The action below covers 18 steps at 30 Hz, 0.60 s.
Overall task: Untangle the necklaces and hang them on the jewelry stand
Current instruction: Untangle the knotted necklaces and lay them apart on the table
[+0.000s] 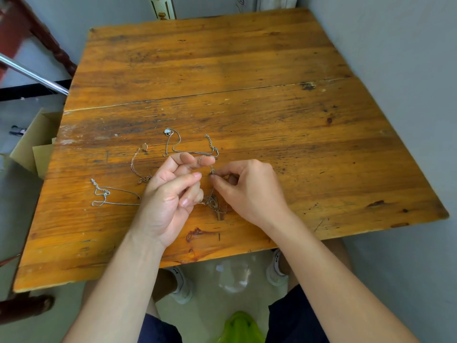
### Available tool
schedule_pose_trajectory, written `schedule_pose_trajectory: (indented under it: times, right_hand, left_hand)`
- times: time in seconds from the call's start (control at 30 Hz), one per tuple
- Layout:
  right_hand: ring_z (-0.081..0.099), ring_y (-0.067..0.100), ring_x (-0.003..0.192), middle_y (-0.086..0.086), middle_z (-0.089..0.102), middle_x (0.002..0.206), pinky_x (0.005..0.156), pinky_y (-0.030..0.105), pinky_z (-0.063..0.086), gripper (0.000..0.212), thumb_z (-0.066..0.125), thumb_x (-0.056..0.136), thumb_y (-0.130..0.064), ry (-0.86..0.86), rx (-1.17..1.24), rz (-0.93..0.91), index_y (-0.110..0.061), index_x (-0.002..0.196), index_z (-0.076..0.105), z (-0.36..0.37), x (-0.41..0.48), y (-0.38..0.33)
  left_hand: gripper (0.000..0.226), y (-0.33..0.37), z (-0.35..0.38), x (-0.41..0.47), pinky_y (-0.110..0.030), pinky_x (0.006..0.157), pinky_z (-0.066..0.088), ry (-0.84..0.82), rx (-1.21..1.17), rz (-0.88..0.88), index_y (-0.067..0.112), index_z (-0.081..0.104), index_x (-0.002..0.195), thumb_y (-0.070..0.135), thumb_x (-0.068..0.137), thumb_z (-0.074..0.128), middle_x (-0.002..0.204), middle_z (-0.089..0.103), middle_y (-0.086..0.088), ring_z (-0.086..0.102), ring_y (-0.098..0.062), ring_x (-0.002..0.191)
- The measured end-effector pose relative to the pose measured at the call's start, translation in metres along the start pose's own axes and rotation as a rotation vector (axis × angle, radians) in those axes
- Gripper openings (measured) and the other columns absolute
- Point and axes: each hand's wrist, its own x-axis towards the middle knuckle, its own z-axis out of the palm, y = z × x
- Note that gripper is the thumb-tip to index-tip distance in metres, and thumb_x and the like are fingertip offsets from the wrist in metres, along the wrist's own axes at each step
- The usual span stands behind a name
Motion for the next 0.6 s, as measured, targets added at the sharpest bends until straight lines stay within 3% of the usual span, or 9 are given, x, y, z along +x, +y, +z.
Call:
schedule_pose_trajectory:
  times: [0.13, 0.3, 0.43, 0.6]
  right_hand:
    - [0.045, 0.0, 0.054, -0.016, 0.055, 0.058, 0.056, 0.017, 0.036, 0.016, 0.068, 0.092, -0.024, -0.149, 0.542, 0.151, -0.023, 0.076, 0.071, -0.018, -0.003, 0.005]
    - [0.057, 0.015, 0.076, 0.0, 0.061, 0.079, 0.072, 0.03, 0.042, 0.013, 0.054, 0.083, -0.028, -0.298, 1.211, 0.312, -0.021, 0.073, 0.061, -0.04, -0.008, 0.017]
    - [0.059, 0.018, 0.079, 0.0, 0.059, 0.075, 0.079, 0.034, 0.041, 0.012, 0.051, 0.08, -0.029, -0.258, 1.467, 0.31, -0.02, 0.073, 0.052, -0.048, -0.012, 0.027]
    - [0.043, 0.013, 0.058, -0.008, 0.033, 0.054, 0.075, 0.032, 0.042, 0.014, 0.054, 0.085, -0.031, -0.148, 1.556, 0.316, -0.021, 0.076, 0.054, -0.056, -0.011, 0.039]
  left_hand:
    - [0.033, 0.002, -0.003, 0.001, -0.023, 0.053, 0.024, 0.006, -0.009, 0.003, 0.018, 0.051, 0.096, -0.011, 0.091, 0.037, 0.109, 0.069, -0.007, 0.012, -0.012, 0.045]
    - [0.036, 0.0, -0.002, 0.0, -0.024, 0.058, 0.031, 0.003, -0.075, -0.019, 0.019, 0.051, 0.095, -0.011, 0.09, 0.033, 0.106, 0.07, -0.004, 0.018, -0.005, 0.038]
    - [0.033, -0.003, -0.001, 0.001, -0.023, 0.056, 0.035, 0.017, -0.171, -0.045, 0.016, 0.052, 0.095, -0.011, 0.087, 0.035, 0.102, 0.07, -0.006, 0.023, -0.003, 0.034]
    - [0.029, 0.001, -0.005, 0.003, -0.018, 0.049, 0.035, 0.076, -0.321, -0.061, 0.016, 0.053, 0.094, -0.004, 0.075, 0.043, 0.099, 0.07, -0.004, 0.023, -0.004, 0.032]
